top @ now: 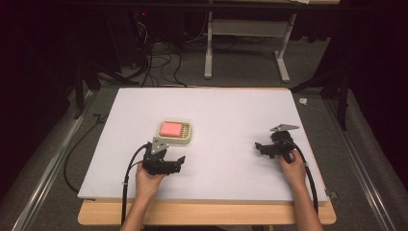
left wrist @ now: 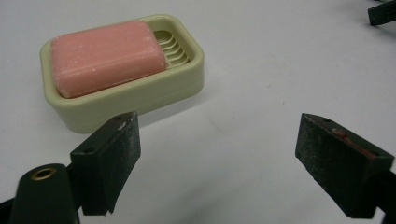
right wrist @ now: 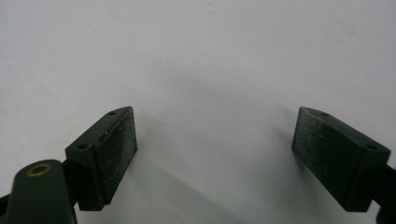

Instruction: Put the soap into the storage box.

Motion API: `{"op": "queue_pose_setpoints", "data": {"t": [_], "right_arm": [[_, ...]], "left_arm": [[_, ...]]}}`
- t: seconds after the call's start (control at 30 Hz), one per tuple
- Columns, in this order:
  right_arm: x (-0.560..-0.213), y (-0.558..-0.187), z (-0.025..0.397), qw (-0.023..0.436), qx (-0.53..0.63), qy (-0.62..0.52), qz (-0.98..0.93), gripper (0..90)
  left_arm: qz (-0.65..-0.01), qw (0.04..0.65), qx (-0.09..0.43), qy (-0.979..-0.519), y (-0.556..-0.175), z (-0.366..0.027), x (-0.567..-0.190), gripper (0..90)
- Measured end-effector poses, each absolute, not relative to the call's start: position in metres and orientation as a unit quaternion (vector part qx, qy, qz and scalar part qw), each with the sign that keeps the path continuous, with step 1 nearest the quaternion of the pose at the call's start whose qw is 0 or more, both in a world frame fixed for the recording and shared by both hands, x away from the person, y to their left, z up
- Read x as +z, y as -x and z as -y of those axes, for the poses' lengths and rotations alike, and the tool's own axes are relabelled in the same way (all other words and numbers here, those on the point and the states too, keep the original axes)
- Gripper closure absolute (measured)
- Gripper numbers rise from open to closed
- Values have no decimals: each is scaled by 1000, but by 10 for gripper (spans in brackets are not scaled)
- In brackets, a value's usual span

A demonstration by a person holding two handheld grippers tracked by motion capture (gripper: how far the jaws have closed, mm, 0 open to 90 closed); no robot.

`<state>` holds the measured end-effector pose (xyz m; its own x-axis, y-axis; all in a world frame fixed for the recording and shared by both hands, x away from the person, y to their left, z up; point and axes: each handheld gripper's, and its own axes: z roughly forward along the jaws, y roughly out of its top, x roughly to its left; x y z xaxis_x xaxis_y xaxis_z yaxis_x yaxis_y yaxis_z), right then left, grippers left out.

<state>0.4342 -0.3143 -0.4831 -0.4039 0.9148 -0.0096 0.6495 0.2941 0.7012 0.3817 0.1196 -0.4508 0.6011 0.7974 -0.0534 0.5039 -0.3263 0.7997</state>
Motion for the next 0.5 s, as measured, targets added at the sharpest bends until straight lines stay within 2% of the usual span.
{"op": "queue_pose_setpoints", "data": {"t": [0.5], "right_arm": [[-483, -434, 314, 210, 315, -504, -776, 145]], "left_arm": [[-411, 394, 179, -802, -391, -108, -464, 149]]}}
